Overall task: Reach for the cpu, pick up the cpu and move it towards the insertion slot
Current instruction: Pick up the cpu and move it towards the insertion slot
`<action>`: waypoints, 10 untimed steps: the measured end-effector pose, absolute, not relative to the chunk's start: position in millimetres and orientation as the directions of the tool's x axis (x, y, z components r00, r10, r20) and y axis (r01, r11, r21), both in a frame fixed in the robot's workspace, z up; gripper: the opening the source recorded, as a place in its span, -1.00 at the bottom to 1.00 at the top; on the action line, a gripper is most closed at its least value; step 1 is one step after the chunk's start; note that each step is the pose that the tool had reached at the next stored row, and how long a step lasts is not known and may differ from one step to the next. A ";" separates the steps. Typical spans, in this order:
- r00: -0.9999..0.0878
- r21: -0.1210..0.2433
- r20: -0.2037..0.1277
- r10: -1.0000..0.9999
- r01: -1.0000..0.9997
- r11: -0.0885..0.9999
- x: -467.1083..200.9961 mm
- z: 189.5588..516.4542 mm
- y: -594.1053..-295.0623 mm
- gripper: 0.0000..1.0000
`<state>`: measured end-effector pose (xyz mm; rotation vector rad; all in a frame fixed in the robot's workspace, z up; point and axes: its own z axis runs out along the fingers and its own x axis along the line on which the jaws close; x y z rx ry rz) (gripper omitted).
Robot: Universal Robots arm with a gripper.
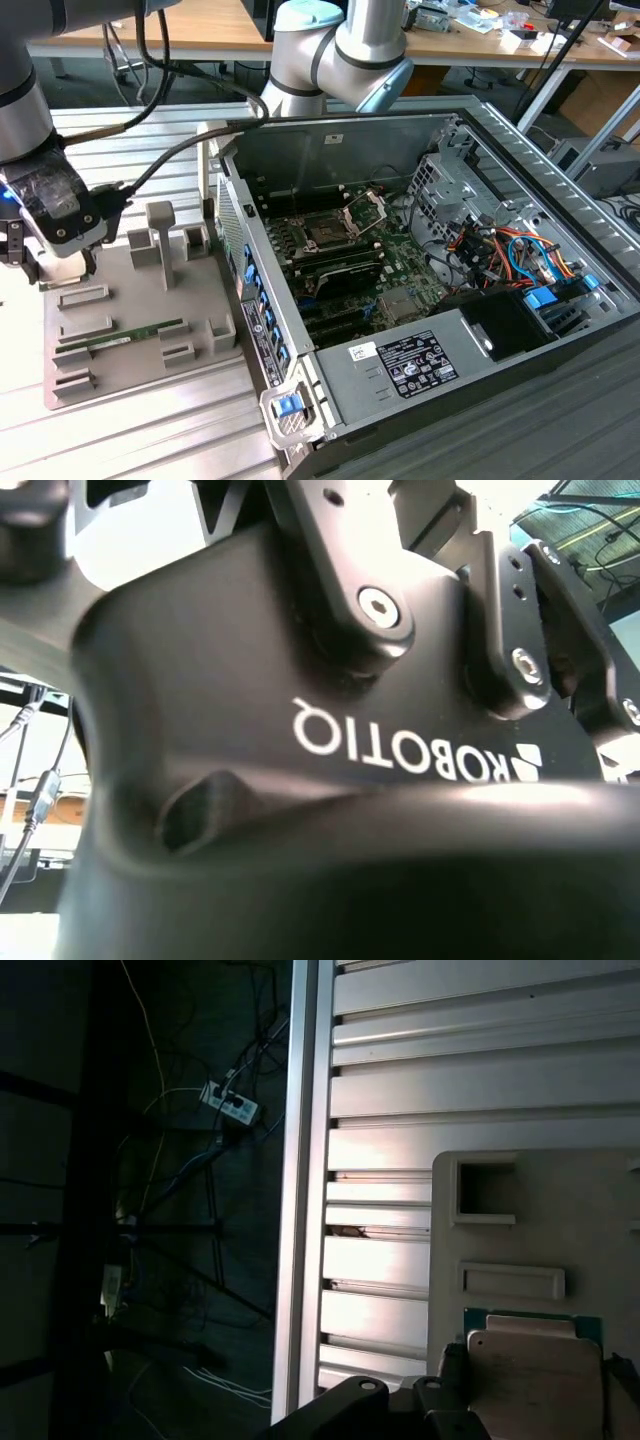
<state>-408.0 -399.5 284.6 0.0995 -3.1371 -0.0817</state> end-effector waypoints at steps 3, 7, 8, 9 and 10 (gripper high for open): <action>-0.998 0.052 0.000 -0.063 -0.063 0.997 -408.0 288.4 -399.5 0.10; -0.998 0.052 0.000 -0.063 -0.063 0.997 -408.0 294.0 -399.5 0.10; -0.998 0.052 0.000 -0.063 -0.063 0.997 -408.0 295.3 -399.5 0.10; -0.998 0.052 0.000 -0.063 -0.063 0.997 -408.0 296.7 -399.5 0.10; -0.998 0.052 0.000 -0.063 -0.063 0.997 -408.0 298.2 -399.5 0.10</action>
